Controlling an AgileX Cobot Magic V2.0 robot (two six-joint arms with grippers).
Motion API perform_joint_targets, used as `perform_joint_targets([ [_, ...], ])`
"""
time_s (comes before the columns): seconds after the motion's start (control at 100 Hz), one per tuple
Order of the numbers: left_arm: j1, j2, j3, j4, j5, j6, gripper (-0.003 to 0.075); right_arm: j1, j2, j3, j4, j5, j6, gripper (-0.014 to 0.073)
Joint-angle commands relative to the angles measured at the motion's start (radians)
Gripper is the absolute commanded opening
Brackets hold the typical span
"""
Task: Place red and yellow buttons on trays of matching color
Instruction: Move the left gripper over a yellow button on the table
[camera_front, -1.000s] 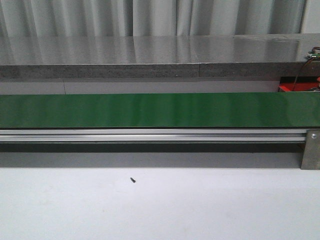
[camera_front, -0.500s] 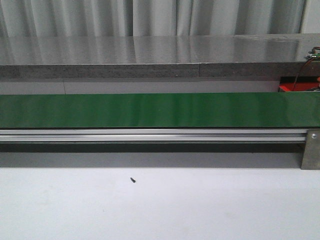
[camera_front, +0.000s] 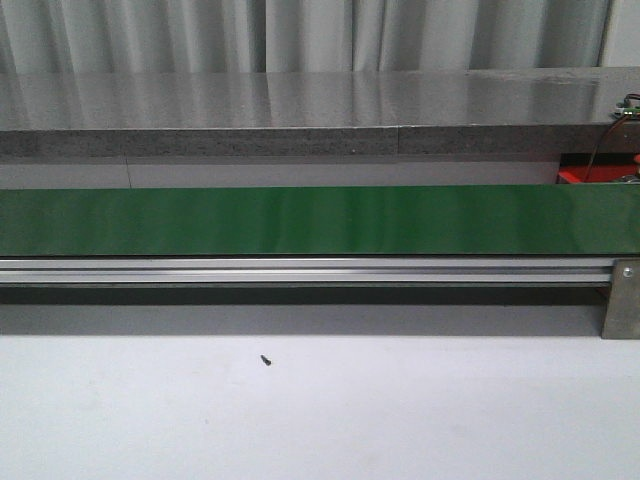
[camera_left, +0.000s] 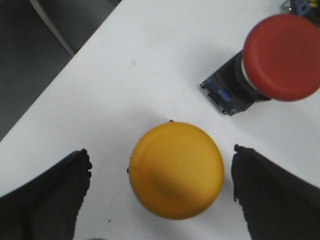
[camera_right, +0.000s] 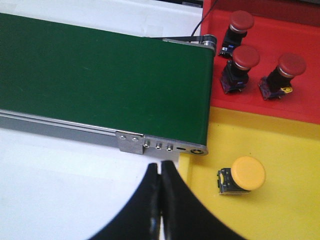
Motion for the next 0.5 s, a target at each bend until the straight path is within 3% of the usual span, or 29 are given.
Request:
perform_joint_targets([
  [0.0,0.003,-0.051,-0.031,-0.02,-0.052,-0.009,0.0567,-0.001,-0.005,-0.026,-0.002,-0.057,-0.002,-0.0069],
  [0.24,-0.016,-0.051,-0.031,-0.023,-0.09,-0.009,0.0558,-0.001,-0.005,-0.026,-0.002,-0.056,-0.002,-0.0069],
  [0.49,-0.017,-0.051,-0.031,-0.023,-0.094,-0.009,0.0389,-0.001,-0.005,-0.026,-0.002,-0.056,-0.002,-0.0069],
])
